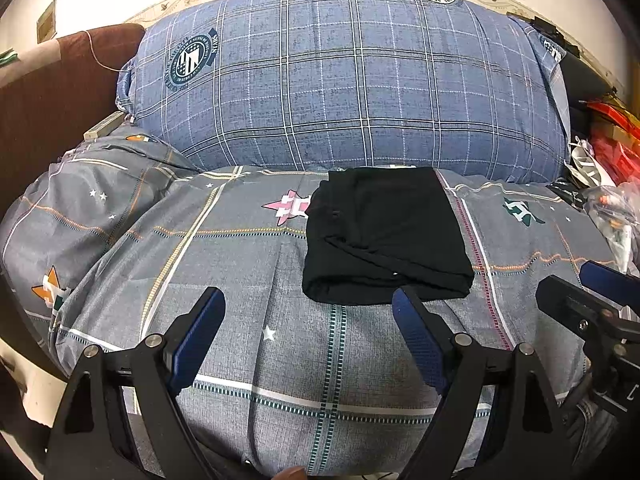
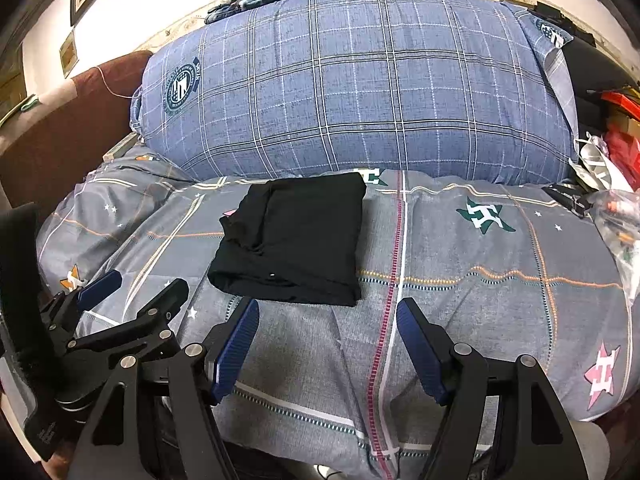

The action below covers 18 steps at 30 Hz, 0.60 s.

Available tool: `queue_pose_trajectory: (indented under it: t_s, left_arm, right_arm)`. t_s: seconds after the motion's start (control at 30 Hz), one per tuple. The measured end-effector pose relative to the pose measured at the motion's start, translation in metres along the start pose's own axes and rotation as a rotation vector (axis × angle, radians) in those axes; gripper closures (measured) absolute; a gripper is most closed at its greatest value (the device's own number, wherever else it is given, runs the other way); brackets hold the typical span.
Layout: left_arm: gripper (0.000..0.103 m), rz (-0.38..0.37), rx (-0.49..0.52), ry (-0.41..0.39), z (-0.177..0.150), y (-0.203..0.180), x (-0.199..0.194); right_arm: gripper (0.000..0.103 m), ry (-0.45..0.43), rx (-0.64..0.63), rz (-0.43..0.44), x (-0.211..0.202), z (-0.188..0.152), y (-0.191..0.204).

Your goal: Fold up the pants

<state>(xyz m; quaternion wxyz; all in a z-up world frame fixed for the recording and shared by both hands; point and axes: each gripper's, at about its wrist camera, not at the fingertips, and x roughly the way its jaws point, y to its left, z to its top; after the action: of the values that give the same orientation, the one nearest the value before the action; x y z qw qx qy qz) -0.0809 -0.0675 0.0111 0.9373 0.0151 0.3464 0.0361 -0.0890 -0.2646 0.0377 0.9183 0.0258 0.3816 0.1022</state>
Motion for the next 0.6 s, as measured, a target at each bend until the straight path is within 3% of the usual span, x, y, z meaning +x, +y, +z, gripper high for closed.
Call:
queue_pose_trajectory:
  t_s: [0.6]
  left_arm:
    - [0.016, -0.034, -0.012, 0.004, 0.002, 0.003, 0.007]
  right_arm:
    - [0.03, 0.018, 0.004, 0.001, 0.013, 0.0, 0.0]
